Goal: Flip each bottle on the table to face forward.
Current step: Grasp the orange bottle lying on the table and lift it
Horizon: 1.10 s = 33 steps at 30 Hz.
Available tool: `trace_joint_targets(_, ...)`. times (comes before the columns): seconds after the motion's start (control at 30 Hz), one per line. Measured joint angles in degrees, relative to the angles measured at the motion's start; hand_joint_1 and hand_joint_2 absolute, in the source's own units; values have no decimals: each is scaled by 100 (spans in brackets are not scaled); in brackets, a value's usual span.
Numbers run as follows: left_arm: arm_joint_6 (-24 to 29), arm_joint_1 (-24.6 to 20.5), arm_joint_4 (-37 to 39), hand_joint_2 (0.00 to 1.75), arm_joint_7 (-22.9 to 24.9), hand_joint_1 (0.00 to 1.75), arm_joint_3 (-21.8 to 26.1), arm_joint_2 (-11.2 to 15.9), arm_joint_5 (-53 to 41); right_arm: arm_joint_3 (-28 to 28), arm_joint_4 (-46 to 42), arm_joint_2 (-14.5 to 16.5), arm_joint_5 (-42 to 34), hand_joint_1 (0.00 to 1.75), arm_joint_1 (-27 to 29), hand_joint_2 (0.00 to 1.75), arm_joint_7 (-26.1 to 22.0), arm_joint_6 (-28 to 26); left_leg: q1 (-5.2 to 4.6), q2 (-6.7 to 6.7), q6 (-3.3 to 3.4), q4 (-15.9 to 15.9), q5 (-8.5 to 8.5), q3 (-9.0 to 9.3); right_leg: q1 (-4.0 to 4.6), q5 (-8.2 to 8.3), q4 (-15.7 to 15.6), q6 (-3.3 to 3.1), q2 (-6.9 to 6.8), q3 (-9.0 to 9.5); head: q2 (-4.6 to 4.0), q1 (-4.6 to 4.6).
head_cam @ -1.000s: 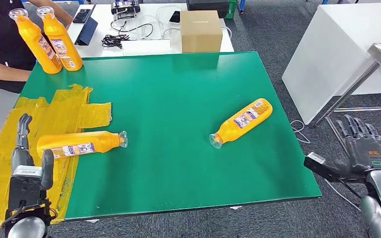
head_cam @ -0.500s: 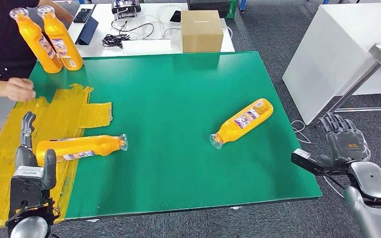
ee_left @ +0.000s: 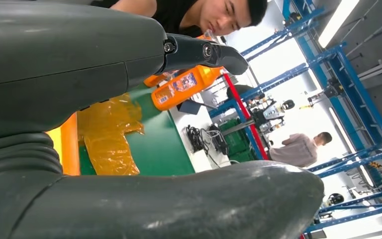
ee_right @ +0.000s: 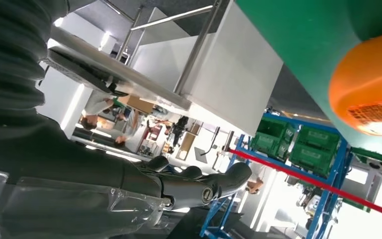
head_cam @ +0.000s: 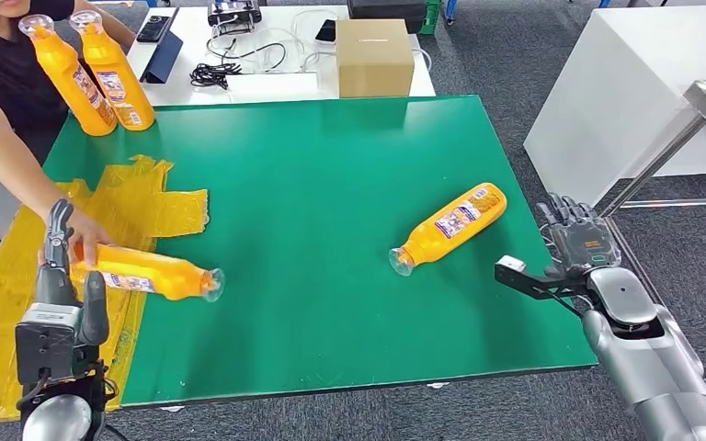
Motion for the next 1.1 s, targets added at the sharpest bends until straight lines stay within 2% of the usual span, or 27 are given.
trace_joint_targets(0.2,-15,-3,2,0,-9,0,-4,0,82,295,496,111,36,0,-394,175,-22,-16,0,-2,0,0,0,-1,0,0,0,0,-1,-1,0,1)
trace_joint_targets(0.8,-8,-3,2,0,-28,0,0,5,247,721,1252,333,108,0,-881,175,-70,-52,0,-2,0,0,0,-2,0,0,1,0,-1,-1,0,1)
trace_joint_targets(1.1,-32,-14,14,0,-33,0,0,25,338,1005,1901,598,149,0,-1458,175,-74,-68,0,-2,1,0,2,-2,0,0,2,0,-1,-1,0,1)
